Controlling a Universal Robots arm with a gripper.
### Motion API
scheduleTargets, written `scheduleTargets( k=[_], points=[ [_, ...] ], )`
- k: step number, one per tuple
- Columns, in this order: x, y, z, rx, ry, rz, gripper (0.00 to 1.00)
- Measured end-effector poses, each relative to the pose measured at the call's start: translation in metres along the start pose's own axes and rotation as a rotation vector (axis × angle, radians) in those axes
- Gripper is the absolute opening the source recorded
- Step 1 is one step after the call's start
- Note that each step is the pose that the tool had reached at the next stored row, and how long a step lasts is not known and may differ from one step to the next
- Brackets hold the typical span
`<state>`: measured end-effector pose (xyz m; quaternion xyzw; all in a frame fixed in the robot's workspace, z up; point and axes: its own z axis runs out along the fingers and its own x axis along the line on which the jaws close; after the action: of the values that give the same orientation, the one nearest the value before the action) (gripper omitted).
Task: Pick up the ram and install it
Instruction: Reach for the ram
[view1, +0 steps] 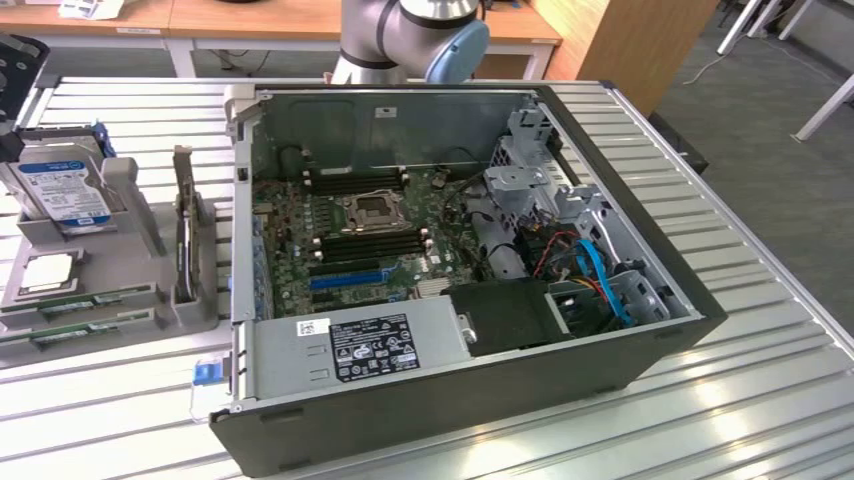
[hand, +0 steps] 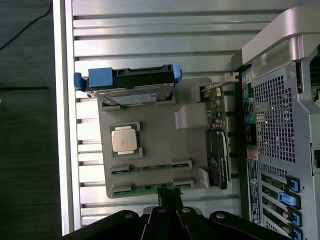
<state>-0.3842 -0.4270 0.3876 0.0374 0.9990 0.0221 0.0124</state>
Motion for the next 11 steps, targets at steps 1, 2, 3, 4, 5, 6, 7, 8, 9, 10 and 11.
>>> scheduleTargets(
  k=[1,2,3,4,5,6,7,8,9,10,11],
  points=[
    [0.0000,-0.0005,0.0000,0.0000,0.0000,0.000,0.10],
    [0.0000,-0.0007,0.0000,0.0000,0.0000,0.000,0.10],
    [0.0000,-0.0007,0.0000,0.0000,0.0000,0.000,0.10],
    [0.0000,-0.0007,0.0000,0.0000,-0.0001,0.000,0.10],
    [-0.0001,-0.0008,0.0000,0.0000,0.0000,0.000,0.10],
    [0.0000,-0.0008,-0.0001,0.0001,0.0006,0.000,0.10],
    [0.0000,-0.0008,0.0000,0.0001,0.0007,0.000,0.10],
    [0.0000,-0.0008,0.0000,0.0001,0.0009,0.000,0.10],
    [0.0000,-0.0008,0.0000,0.0003,0.0015,0.000,0.10],
    [-0.0001,-0.0007,0.0000,0.0008,0.0022,0.000,0.10],
    [-0.0002,-0.0007,0.0001,0.0015,0.0029,0.000,0.10]
  ],
)
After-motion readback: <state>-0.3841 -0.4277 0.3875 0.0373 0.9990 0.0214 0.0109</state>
